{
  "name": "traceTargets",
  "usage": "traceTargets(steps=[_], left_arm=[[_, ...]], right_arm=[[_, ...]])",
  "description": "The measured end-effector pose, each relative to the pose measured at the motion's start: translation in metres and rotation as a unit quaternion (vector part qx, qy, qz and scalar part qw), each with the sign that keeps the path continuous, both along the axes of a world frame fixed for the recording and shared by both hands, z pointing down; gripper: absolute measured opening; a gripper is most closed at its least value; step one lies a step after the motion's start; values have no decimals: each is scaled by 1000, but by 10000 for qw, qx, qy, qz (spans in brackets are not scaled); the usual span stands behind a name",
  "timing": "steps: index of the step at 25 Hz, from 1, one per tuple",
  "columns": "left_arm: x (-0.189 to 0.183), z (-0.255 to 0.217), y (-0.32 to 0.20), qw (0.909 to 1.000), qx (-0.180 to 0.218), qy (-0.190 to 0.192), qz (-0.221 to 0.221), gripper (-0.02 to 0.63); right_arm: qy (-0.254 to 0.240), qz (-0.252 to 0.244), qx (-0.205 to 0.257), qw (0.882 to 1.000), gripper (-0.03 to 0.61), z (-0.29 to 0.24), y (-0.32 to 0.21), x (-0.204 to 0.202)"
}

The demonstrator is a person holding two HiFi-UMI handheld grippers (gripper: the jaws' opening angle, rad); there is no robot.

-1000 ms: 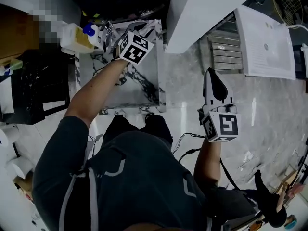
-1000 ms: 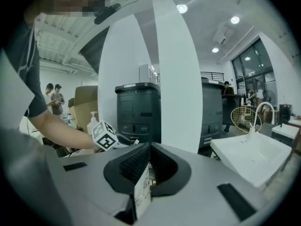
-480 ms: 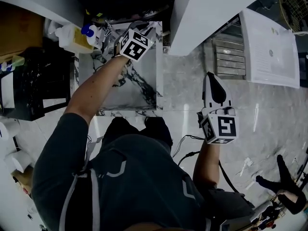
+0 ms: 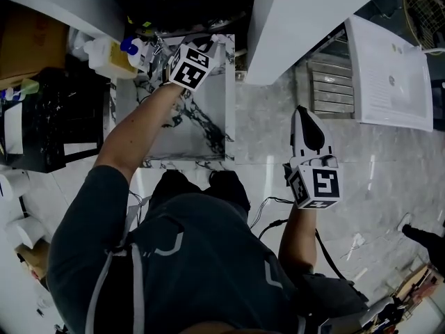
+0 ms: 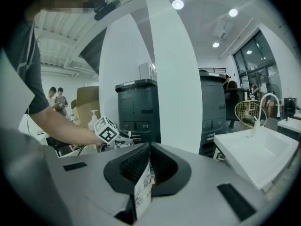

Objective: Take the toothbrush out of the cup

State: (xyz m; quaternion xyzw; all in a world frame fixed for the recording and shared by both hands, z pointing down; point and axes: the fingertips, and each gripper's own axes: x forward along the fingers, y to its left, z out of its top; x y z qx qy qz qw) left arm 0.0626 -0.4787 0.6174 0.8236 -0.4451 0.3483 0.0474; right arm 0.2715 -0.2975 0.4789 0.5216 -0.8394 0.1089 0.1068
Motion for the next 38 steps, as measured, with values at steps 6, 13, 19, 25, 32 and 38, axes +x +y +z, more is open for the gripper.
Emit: traceTargets(steps=[6, 13, 19, 25, 32, 38], left_arm=[[-12, -26, 8, 9992, 152, 362, -84, 31], [-20, -92, 31, 9935, 683, 908, -8, 31], [-40, -154, 64, 9828, 919, 1595, -179, 29], [-69, -219, 107, 9695, 1237, 2084, -368, 28], [-114, -280, 159, 9528, 1542, 2539, -627, 28], [-154, -317, 193, 9433, 1915, 2607, -750, 28]], right_arm=[[68, -133, 264, 9995, 29, -27, -4, -5], [66, -432, 539, 9976, 29, -62, -12, -29], [29, -712, 792, 9943, 29, -90, -17, -49], [-75, -913, 985, 9909, 29, -122, -20, -70], [-180, -1161, 1257, 9851, 29, -158, -20, -106], [-18, -1199, 1418, 9826, 29, -183, -14, -133]])
